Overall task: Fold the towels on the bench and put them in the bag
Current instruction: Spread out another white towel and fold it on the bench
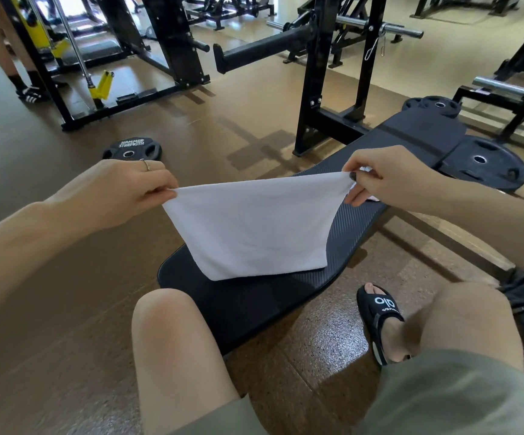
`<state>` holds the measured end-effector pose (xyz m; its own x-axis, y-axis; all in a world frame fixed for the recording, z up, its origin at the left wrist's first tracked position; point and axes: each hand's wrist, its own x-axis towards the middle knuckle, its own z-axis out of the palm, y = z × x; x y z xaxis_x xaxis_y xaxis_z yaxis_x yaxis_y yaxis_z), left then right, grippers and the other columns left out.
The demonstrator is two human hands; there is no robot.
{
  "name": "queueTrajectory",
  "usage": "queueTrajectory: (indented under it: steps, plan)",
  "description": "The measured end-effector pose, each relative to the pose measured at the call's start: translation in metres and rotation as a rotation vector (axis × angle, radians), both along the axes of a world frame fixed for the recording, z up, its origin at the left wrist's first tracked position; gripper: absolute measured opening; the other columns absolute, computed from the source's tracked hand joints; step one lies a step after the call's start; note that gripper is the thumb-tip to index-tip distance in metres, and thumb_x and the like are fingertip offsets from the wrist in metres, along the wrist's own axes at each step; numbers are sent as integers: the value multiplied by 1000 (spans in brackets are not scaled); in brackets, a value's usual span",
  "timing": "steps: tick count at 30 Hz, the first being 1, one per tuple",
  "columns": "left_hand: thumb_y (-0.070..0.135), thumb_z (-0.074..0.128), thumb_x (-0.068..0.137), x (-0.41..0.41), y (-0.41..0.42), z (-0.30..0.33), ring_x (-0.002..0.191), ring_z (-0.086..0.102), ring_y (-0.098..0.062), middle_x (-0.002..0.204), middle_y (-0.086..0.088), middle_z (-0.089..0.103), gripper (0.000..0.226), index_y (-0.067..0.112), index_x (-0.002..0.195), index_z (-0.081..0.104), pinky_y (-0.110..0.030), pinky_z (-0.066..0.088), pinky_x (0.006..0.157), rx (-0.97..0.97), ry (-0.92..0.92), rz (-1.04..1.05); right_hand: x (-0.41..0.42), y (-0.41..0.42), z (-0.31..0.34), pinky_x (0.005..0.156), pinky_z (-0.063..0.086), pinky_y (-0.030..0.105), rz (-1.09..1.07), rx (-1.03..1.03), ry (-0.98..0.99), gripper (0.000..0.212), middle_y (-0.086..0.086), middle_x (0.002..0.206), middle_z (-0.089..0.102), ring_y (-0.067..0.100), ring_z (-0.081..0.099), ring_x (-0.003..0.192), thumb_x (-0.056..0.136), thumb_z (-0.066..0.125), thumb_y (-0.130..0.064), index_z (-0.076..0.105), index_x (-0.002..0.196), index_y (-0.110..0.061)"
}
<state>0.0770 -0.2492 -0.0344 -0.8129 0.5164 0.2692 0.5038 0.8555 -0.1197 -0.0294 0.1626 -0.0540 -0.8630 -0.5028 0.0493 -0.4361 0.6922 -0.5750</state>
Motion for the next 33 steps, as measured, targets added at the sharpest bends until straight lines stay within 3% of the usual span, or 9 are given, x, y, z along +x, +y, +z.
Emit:
queueTrajectory:
  steps: [2,6,9,12,15,19,24,30,33]
  plan:
    - [34,51,100,1,0,1,64,52,-15,84,12,55,26,16,96,69,-38,53,57,6,-5,17,0,-1,0,74,58,23,-21,-54,-35,20,1,83,78,5,76,78,102,46,-2,63,99,-12]
    - [34,55,101,0,-2,1,63,51,-13,82,15,51,22,18,92,66,-34,51,58,40,-23,44,0,-1,4,61,51,11,26,-39,52,11,-4,83,76,-3,72,77,96,57,-3,64,92,-12]
    - [41,47,98,1,-3,2,64,50,-11,84,19,47,30,18,95,66,-32,52,58,37,-49,7,-2,0,5,68,58,20,94,10,143,8,-4,80,74,-1,73,75,93,68,-9,65,87,-13]
    - [42,46,99,3,-2,-2,64,50,-12,87,19,49,32,17,96,66,-31,51,58,-15,-68,-22,-7,-1,5,71,58,21,81,4,144,11,-4,77,76,-1,73,74,99,62,-12,61,87,-13]
    - [38,47,101,0,-1,11,65,53,-13,87,15,52,27,17,95,64,-29,50,60,-46,-31,-34,-12,-4,17,59,53,12,48,-38,162,11,-2,75,76,1,73,70,99,62,-11,60,89,-9]
    - [26,60,102,-7,-7,29,67,59,-24,83,0,60,18,11,93,65,-37,52,62,131,125,82,-21,-8,33,66,56,14,-34,-204,310,7,-1,73,73,2,73,67,99,59,-2,59,92,-3]
    - [30,52,99,-4,3,10,62,49,-20,77,10,47,24,11,86,60,-39,49,57,67,72,60,-28,-16,13,52,44,7,9,-76,320,14,6,65,72,2,70,60,94,55,3,54,82,-4]
    - [30,54,98,-10,-1,13,63,55,-24,78,3,56,22,11,88,60,-41,51,58,64,67,79,-35,-20,15,67,61,44,-18,-149,296,12,8,63,70,12,72,57,95,52,3,53,85,-4]
    - [25,60,102,-12,-2,10,64,55,-23,77,5,55,19,12,88,60,-42,51,59,82,62,104,-38,-23,13,57,58,27,-26,-153,271,13,8,65,71,10,72,57,96,51,3,53,86,-4]
